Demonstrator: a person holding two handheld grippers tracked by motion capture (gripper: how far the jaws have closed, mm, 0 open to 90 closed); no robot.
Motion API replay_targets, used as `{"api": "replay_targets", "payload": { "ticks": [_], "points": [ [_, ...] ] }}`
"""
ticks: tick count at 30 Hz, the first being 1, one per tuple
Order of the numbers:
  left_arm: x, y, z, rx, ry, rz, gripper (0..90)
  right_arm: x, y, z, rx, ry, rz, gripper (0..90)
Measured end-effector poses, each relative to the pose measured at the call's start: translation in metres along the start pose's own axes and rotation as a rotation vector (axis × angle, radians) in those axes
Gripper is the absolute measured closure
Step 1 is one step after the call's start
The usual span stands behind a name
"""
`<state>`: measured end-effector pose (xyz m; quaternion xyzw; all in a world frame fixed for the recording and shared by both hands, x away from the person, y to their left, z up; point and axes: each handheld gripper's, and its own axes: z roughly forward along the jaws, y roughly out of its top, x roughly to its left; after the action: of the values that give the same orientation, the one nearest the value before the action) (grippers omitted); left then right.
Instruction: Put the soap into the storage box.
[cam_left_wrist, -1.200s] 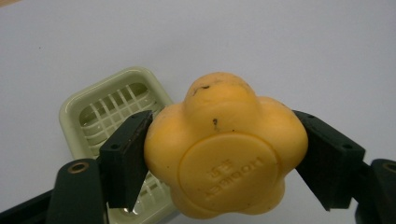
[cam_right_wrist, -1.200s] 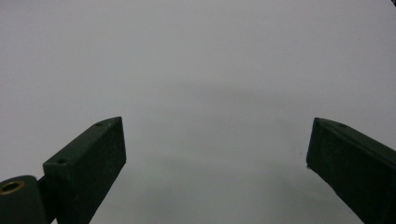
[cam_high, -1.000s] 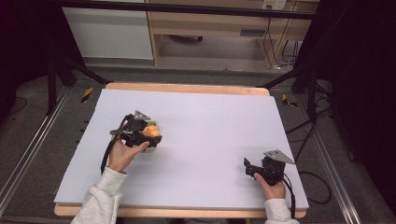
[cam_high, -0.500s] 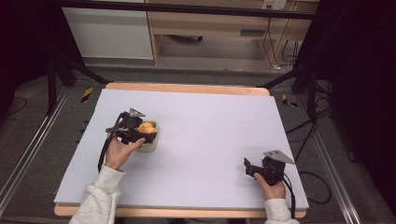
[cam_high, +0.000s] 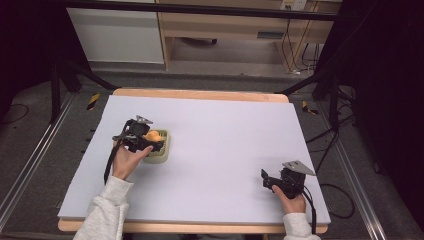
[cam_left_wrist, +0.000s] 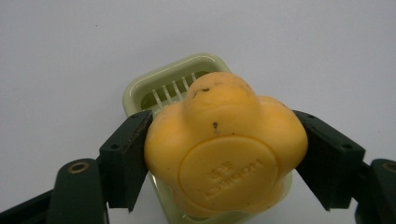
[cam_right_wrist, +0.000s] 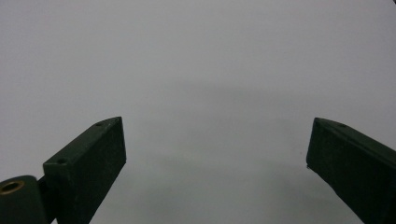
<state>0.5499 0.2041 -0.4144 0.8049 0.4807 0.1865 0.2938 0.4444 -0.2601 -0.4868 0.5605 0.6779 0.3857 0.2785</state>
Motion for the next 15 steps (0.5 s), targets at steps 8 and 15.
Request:
{"api": "replay_targets", "payload": {
  "ticks": [8, 15],
  "points": [
    [-0.001, -0.002, 0.011, 0.017, 0.003, 0.004, 24.9, 0.000, 0.000, 0.000, -0.001, -0.002, -0.002, 5.3],
    [-0.002, -0.003, 0.015, 0.032, 0.001, 0.007, 24.8, 0.000, 0.000, 0.000, -0.001, -0.001, -0.001, 5.2]
  ]
}}
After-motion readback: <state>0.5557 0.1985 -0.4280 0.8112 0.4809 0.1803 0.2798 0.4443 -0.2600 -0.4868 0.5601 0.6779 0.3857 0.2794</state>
